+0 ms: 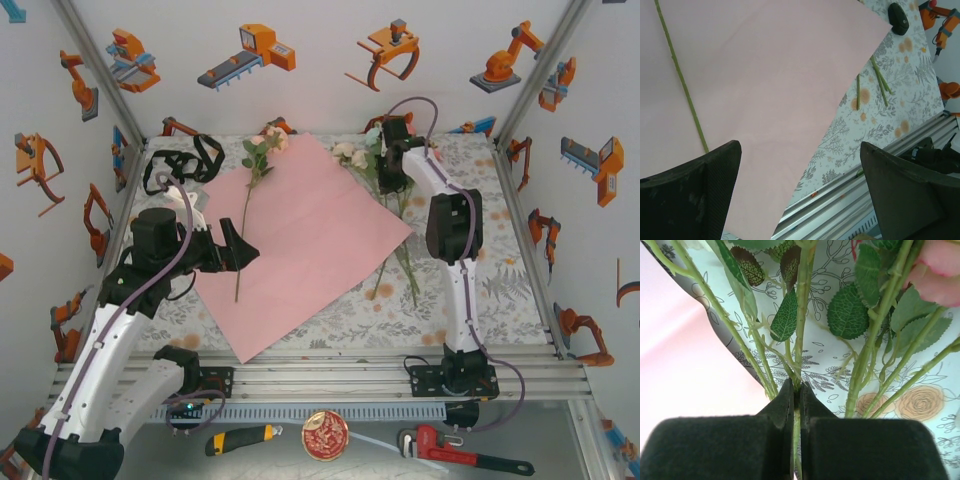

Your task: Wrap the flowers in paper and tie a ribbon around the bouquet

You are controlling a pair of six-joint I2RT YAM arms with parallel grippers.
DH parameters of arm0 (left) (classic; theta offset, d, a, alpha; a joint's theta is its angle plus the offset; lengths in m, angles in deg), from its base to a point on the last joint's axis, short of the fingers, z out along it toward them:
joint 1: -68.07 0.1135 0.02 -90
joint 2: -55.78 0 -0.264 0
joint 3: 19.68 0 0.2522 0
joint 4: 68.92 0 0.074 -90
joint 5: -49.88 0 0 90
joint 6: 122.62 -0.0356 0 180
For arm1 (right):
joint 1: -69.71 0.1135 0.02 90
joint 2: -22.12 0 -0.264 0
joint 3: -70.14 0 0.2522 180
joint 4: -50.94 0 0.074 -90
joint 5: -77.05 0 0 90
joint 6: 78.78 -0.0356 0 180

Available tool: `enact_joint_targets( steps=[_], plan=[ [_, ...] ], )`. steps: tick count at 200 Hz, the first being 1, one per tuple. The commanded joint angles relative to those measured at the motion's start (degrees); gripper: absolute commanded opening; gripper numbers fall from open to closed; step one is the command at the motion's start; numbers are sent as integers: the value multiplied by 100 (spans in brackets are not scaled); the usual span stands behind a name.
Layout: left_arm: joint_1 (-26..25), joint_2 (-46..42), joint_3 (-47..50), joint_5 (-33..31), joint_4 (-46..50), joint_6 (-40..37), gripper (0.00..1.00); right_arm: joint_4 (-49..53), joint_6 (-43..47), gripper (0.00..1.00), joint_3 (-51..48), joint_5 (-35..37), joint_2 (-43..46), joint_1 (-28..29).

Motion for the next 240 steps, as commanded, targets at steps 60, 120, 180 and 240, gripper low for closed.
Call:
enact_joint_targets(
  steps=[60,120,180,240],
  plan=[
    [-4,44,2,-698,-419,15,97,-642,1013,1,-582,889,1620,46],
    [6,238,-166,-1134,-468,-83,97,-1123,-2277,0,-653,43,2589,45],
    [12,279,-63,-1237,-597,250,97,-2262,-4687,0,-1027,366,2268,1036],
    [21,-73,19,-1441,-384,320,97,-1671,-5119,0,974,618,181,2064]
  ],
)
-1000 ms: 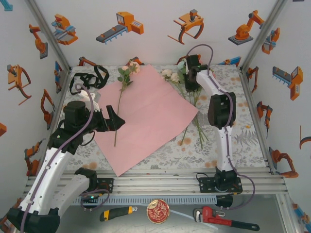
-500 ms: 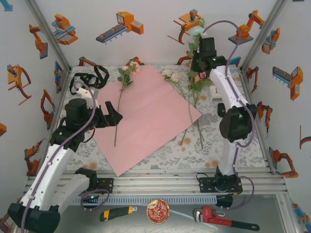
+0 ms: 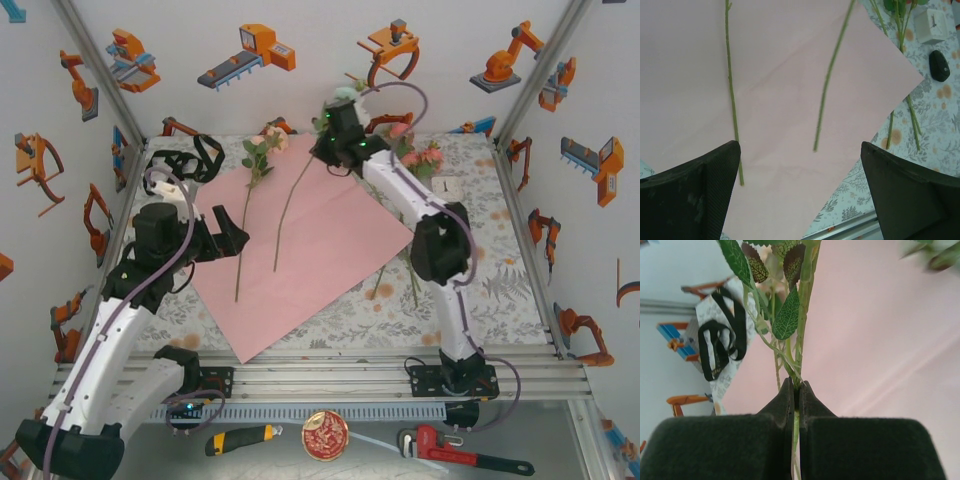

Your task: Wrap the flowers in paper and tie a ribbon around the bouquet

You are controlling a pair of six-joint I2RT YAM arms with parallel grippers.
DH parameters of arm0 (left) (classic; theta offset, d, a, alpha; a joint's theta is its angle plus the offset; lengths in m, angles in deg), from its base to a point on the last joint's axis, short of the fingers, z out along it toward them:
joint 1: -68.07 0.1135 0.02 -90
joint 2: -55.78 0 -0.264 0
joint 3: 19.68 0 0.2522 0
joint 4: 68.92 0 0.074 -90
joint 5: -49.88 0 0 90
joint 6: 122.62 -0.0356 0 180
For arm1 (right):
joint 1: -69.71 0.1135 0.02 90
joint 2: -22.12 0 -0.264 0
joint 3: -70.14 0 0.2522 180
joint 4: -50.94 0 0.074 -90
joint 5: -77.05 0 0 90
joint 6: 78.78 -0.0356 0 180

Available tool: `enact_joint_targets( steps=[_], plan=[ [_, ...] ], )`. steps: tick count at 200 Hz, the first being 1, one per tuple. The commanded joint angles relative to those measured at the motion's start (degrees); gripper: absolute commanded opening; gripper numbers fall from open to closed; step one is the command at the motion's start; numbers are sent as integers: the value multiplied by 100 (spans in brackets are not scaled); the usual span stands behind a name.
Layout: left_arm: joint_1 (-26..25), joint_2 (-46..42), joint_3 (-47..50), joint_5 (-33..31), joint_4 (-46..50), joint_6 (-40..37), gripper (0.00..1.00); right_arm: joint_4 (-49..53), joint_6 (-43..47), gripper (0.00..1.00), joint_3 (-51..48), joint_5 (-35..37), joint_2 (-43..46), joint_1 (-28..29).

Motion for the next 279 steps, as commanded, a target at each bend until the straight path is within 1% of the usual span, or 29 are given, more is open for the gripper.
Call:
enact_joint_targets(
  steps=[1,28,41,51,68,88,114,133,138,148,160,217,233,250,279],
  plan=[
    [17,-225,16,-144,46,108,97,196,-359,0,847,158,-646,238],
    [14,-415,36,-270,186,148,97,597,-115,0,2096,-29,-1685,401],
    [14,-496,34,-321,257,152,97,821,-86,0,2553,-129,-2035,425],
    [18,-555,37,-357,336,165,97,632,-100,0,2563,-283,-2149,442],
    [14,-637,70,-404,395,176,97,36,-236,0,2231,-638,-2222,466],
    [16,-668,82,-419,421,190,97,-38,-351,0,2235,-821,-2378,486],
    [18,-638,71,-416,422,200,97,-337,-361,11,2263,-1105,-2535,485],
    [18,-597,62,-397,404,184,97,-408,-304,31,2390,-1136,-2569,473],
    [18,-580,60,-388,405,190,97,-407,-276,35,2411,-1127,-2549,468],
    [18,-566,68,-393,388,195,97,-416,-218,40,2401,-1126,-2462,438],
    [21,-561,93,-378,353,211,97,-410,-131,44,2333,-1126,-2308,392],
    [16,-496,183,-287,107,262,97,-405,411,47,1609,-1355,-1158,80],
    [16,-461,159,-187,29,212,97,-279,845,47,1274,-1310,-713,-49],
    [17,-405,127,60,-91,122,97,7,1461,47,900,-1123,-210,-247],
    [9,-270,82,501,-262,49,97,566,2900,47,156,-418,542,-701]
  ],
)
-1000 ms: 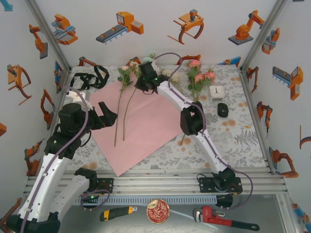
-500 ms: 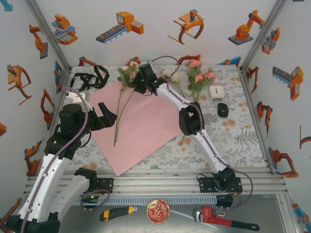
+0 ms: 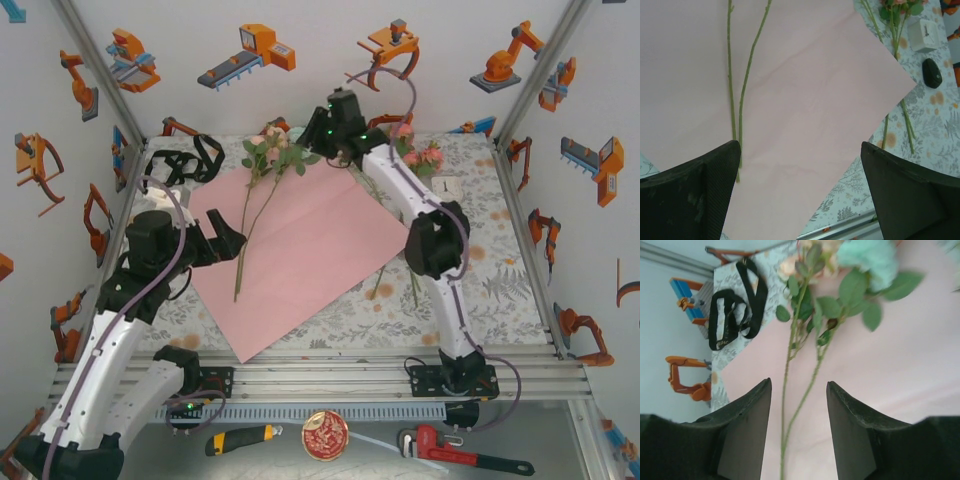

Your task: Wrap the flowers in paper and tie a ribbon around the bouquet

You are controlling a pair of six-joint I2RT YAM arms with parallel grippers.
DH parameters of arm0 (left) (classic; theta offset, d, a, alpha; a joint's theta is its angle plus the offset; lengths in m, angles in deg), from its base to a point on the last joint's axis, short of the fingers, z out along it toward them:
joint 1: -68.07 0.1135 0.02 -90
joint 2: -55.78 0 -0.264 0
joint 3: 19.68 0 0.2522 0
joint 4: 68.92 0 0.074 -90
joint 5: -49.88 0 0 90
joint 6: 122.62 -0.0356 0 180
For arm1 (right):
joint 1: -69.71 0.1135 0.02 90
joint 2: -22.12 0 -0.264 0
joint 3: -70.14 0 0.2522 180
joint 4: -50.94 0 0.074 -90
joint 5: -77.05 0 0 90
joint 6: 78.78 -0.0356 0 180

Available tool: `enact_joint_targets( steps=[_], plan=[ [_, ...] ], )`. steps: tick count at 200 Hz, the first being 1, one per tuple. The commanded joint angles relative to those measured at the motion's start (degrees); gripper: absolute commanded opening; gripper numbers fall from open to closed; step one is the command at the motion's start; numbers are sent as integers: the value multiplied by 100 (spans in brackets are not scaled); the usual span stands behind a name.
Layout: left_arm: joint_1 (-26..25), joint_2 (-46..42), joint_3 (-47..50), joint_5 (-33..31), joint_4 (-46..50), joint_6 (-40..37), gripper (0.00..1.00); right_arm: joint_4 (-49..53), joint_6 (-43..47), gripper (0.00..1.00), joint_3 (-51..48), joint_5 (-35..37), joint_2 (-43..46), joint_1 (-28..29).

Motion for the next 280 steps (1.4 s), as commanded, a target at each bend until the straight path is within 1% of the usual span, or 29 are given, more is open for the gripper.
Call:
enact_joint_targets(
  steps=[1,29,49,68,84,109,130,163,188,222,280],
  plan=[
    [7,82,-38,496,-302,-121,97,584,1517,47,-452,670,623,-368],
    [-4,130,-24,522,-333,-79,97,872,2551,46,-1030,963,978,-883],
    [-4,138,26,509,-407,-62,97,1067,3083,45,-1225,1019,953,-1220],
    [-4,204,-3,497,-399,-85,97,1398,3476,45,-1112,916,745,-1424],
    [-2,273,-14,509,-417,-87,97,1570,3680,45,-1014,571,539,-1540],
    [-4,392,-72,487,-421,-62,97,1656,3650,45,-984,-199,245,-1705],
    [-2,485,-161,388,-261,-81,97,1797,3613,45,-869,-432,11,-1731],
    [1,495,-119,374,-325,-21,97,1863,3436,43,-840,-730,-305,-1747],
    [3,501,-93,351,-347,40,97,1906,3335,40,-870,-791,-485,-1742],
    [-3,541,-98,337,-365,67,97,1997,3339,36,-907,-612,-619,-1739],
    [-7,617,-66,350,-431,149,97,2040,3348,29,-912,-580,-770,-1740]
  ],
)
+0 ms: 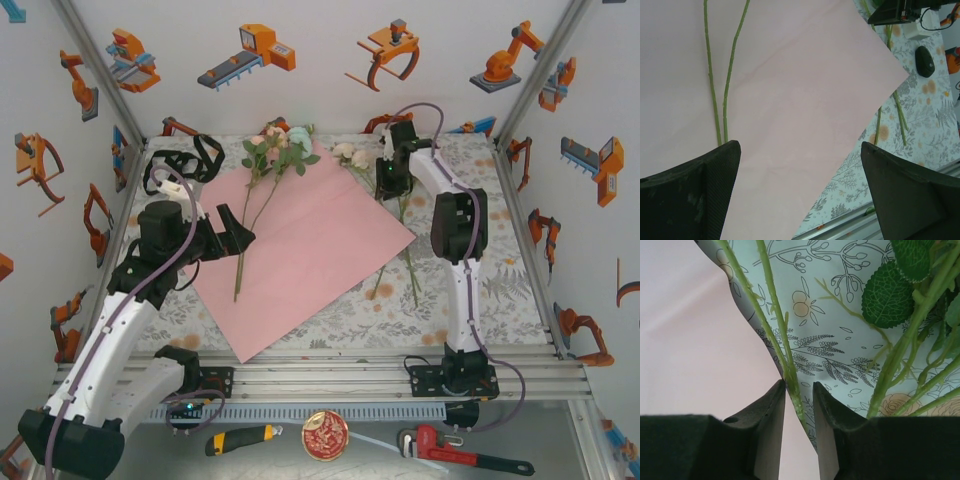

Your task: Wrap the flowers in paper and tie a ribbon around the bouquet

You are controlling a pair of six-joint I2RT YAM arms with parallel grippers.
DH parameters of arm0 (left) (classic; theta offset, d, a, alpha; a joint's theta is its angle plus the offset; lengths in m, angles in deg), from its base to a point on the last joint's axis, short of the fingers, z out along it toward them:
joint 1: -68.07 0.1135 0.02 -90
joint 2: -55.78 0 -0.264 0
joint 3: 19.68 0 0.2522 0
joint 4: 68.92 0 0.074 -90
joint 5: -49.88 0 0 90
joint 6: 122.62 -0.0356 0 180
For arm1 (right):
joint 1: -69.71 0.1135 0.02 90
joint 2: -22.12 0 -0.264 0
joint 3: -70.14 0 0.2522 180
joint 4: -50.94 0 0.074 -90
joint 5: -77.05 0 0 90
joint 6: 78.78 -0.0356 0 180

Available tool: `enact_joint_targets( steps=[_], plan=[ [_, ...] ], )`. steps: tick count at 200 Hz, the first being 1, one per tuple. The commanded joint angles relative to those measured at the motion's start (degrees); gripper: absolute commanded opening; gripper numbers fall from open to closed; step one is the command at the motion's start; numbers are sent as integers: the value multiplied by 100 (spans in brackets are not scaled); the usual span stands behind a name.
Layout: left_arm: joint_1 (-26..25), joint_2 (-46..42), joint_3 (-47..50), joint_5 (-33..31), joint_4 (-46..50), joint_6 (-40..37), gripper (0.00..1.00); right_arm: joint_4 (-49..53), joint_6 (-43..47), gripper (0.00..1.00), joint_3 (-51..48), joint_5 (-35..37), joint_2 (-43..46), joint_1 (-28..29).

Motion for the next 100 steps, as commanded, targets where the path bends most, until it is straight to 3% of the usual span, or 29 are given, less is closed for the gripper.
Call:
enact_joint_targets(
  steps=[1,21,52,100],
  plan=[
    [-5,16,-66,-21,-129,100,97,136,-30,29,160,29,-91,-33],
    [-3,14,-66,-31,-136,125,97,136,-17,24,207,60,-109,-35],
    [-4,-17,-40,-50,-132,158,97,168,163,8,383,215,-17,-33],
    [-1,-61,-55,-213,-25,114,97,242,734,2,817,1222,507,-20]
  ],
)
